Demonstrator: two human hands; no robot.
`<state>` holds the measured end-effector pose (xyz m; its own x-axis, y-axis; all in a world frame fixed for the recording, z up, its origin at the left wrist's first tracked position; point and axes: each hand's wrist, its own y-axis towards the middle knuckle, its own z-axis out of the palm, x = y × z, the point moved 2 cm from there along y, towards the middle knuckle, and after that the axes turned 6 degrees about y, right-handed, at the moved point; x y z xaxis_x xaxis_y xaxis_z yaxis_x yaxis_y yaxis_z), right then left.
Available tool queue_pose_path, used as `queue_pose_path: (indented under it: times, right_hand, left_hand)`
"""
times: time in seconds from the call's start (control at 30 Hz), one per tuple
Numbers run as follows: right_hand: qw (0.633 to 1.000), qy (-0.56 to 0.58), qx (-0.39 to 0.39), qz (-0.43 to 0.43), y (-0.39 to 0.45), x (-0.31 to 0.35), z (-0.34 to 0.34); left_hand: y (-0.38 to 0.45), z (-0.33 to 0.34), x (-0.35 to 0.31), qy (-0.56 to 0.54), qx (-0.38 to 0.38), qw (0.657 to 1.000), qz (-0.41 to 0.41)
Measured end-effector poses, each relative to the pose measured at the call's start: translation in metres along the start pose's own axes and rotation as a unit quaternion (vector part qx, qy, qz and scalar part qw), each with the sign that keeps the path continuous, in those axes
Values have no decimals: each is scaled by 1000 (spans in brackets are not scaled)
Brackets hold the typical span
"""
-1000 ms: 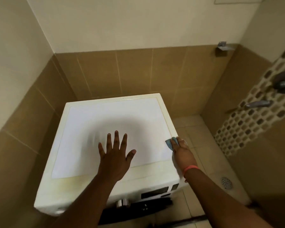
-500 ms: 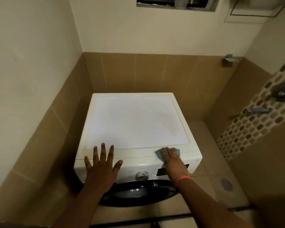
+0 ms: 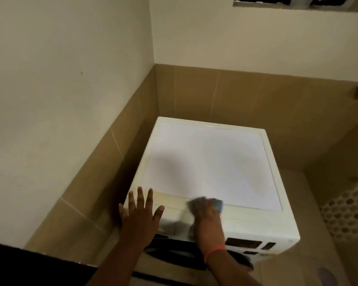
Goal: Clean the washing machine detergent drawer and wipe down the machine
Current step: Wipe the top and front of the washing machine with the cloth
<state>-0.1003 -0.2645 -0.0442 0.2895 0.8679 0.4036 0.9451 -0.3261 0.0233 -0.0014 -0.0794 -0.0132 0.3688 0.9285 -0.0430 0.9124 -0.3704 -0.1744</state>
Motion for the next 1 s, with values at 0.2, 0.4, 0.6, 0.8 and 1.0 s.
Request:
queue_pose_path:
  times: [0.2, 0.4, 0.6, 0.8, 1.0]
  right_hand:
    - [991, 21, 31, -127, 39, 35, 27]
    - [938, -18, 138, -319, 75, 89, 56]
    - [971, -4, 135, -198, 150, 128, 69]
    - [970, -39, 173, -169, 168, 160, 73]
    - [970, -19, 57, -235, 81, 168, 79]
  left_hand:
    - [-2, -9, 20, -7, 8, 997, -71]
    - [-14, 2, 61, -24, 17, 988, -152]
    - [-14, 10, 94, -28, 43, 985, -165]
    - [2, 26, 123, -28, 40, 994, -97]
    - [16, 31, 140, -75, 55, 995, -30]
